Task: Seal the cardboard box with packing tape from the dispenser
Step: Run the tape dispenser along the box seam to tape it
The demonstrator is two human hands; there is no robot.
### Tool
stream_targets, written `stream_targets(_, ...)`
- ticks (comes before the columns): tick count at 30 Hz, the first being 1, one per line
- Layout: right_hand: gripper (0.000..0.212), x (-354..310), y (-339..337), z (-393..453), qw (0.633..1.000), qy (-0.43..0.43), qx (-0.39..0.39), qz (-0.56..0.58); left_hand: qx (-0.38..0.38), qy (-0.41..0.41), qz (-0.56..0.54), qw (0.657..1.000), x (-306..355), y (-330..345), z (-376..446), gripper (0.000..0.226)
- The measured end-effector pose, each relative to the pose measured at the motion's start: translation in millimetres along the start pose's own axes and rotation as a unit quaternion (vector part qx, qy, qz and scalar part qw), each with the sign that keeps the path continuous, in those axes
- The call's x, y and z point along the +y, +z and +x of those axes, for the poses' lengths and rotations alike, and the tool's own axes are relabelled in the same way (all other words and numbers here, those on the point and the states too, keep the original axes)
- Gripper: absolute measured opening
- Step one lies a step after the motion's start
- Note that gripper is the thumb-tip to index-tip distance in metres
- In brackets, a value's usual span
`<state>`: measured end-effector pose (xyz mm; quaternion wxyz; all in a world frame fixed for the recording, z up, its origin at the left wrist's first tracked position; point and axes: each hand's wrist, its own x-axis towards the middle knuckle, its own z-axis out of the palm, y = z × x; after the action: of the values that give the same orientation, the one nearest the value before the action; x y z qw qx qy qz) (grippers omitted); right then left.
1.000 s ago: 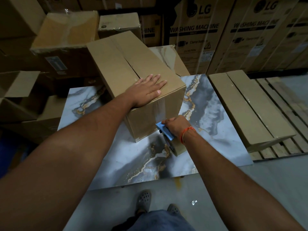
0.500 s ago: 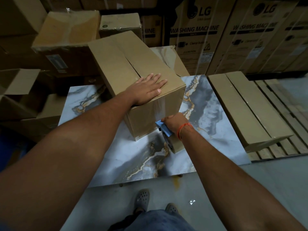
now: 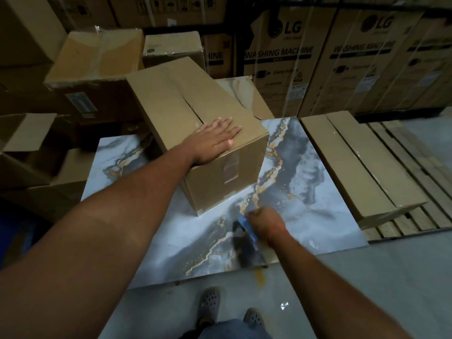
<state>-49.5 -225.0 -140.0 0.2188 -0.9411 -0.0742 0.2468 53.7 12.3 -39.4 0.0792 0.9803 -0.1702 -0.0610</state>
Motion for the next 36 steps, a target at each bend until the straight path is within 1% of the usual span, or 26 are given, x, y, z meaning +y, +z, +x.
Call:
stream_targets(2, 0.029, 19, 18, -20, 0.992, 0.025, 0.037, 0.119, -0.003, 0.003, -0.009, 1.0, -2, 4, 0, 0.055)
stream_targets(3, 0.03, 26, 22, -25, 0.988, 0.025, 0.048, 0.147, -0.005, 0.003, -0.014, 1.0, -2, 4, 0, 0.055)
stream_targets(5, 0.03, 33, 25, -32, 0.984, 0.024, 0.06, 0.168, 0.001, 0.007, -0.011, 1.0, -2, 5, 2, 0.057)
stream_targets(7, 0.028, 37, 23, -33, 0.977, 0.009, 0.089, 0.195, 0.001, 0.012, -0.011, 1.0, -5, 3, 3, 0.059)
stream_targets(10, 0.026, 44, 21, -33, 0.97, -0.021, 0.128, 0.204, 0.001, 0.01, -0.01, 1.0, -3, 3, 1, 0.06)
stream_targets(12, 0.031, 49, 18, -34, 0.973, -0.047, 0.153, 0.169, 0.007, 0.009, -0.014, 1.0, -2, 1, 1, 0.06)
stream_targets(15, 0.047, 62, 22, -31, 0.978, -0.085, 0.185, 0.04, 0.014, 0.006, -0.011, 1.0, 0, 0, -2, 0.06)
stream_targets(17, 0.052, 72, 27, -25, 0.976, -0.096, 0.193, -0.027, 0.011, 0.003, -0.013, 1.0, 2, 0, -3, 0.06)
stream_targets(20, 0.054, 78, 30, -17, 0.978, -0.073, 0.178, -0.084, 0.012, 0.002, -0.015, 1.0, 4, -2, -4, 0.059)
stream_targets(23, 0.056, 82, 36, -10, 0.972, -0.079, 0.197, -0.103, 0.013, 0.0, -0.016, 1.0, 4, -2, -4, 0.057)
stream_targets(27, 0.081, 86, 45, 0, 0.964, -0.073, 0.199, -0.159, 0.018, -0.003, -0.015, 1.0, 3, -1, -4, 0.058)
stream_targets(29, 0.088, 83, 47, 0, 0.968, -0.052, 0.171, -0.176, 0.018, -0.007, -0.016, 1.0, 3, -2, -5, 0.058)
stream_targets(31, 0.087, 73, 39, -5, 0.97, 0.001, 0.152, -0.191, 0.02, -0.007, -0.015, 1.0, 4, -2, -6, 0.058)
stream_targets(32, 0.087, 66, 33, -10, 0.965, 0.037, 0.166, -0.201, 0.021, -0.005, -0.016, 1.0, 5, -3, -6, 0.057)
stream_targets(33, 0.086, 57, 29, -17, 0.957, 0.067, 0.203, -0.196, 0.021, -0.003, -0.016, 1.0, 5, -3, -6, 0.057)
stream_targets(34, 0.085, 45, 25, -24, 0.949, 0.072, 0.257, -0.165, 0.021, -0.002, -0.015, 1.0, 5, -2, -6, 0.057)
stream_targets(35, 0.084, 29, 22, -30, 0.943, 0.049, 0.314, -0.098, 0.021, -0.003, -0.015, 1.0, 5, -2, -5, 0.058)
stream_targets(36, 0.082, 10, 17, -32, 0.933, 0.008, 0.359, 0.007, 0.02, -0.003, -0.016, 1.0, 4, -1, -5, 0.058)
